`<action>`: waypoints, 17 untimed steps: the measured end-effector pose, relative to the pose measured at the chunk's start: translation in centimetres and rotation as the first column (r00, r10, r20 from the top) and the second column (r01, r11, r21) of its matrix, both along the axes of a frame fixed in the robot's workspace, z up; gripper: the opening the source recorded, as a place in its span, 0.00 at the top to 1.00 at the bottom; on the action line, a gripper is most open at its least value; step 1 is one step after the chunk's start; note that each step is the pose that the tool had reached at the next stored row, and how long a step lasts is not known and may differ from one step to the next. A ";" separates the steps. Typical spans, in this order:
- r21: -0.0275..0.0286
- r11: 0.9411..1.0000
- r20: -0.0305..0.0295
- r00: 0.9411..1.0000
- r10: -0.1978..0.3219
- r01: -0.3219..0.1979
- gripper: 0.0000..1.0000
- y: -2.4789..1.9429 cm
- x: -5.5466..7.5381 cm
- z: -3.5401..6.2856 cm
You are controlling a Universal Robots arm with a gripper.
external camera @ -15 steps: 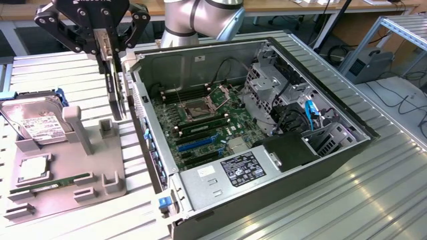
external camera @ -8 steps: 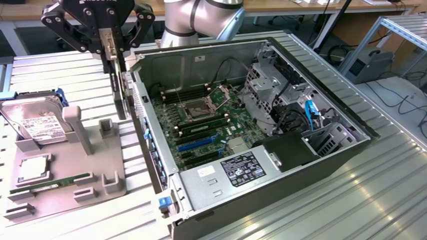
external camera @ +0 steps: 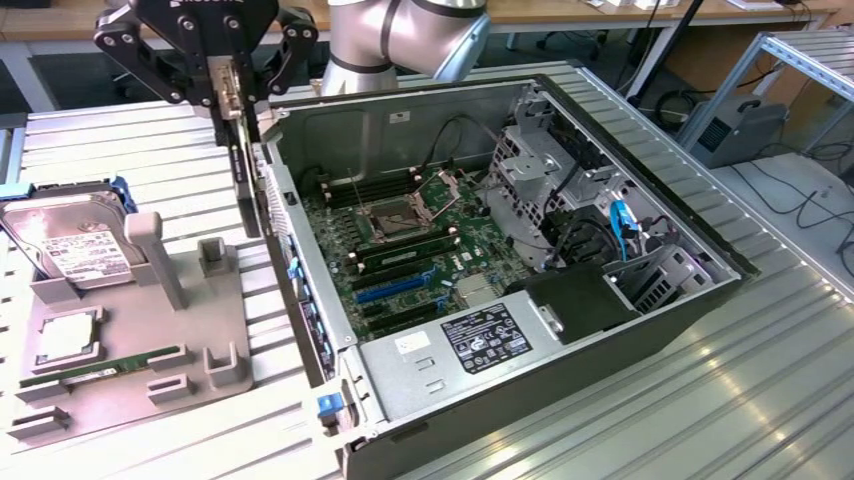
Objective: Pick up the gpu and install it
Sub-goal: 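Pick up the gpu and move the gpu toward the slot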
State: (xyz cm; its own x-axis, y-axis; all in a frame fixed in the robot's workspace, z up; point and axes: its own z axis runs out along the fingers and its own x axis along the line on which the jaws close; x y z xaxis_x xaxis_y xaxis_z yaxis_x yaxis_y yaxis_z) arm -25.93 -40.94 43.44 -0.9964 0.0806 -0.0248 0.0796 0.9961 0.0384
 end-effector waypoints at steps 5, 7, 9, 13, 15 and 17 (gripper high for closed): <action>-0.001 1.000 0.000 1.000 0.000 0.000 0.73 0.00 0.5 0.00; -0.001 1.000 0.000 1.000 0.000 0.000 0.73 0.00 0.6 0.00; -0.001 1.000 0.000 1.000 0.000 0.000 0.73 0.00 0.8 0.00; -0.002 1.000 0.000 1.000 0.000 0.000 0.73 0.00 1.0 0.00; -0.002 1.000 0.000 1.000 0.000 0.000 0.73 0.00 1.1 -0.01; -0.002 1.000 0.000 1.000 0.000 0.000 0.73 0.00 1.2 -0.01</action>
State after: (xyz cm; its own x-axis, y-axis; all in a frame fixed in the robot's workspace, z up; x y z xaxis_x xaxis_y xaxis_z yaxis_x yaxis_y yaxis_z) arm -24.68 -40.93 43.43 -0.9964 0.0806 -0.0250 0.0796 0.9962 0.0364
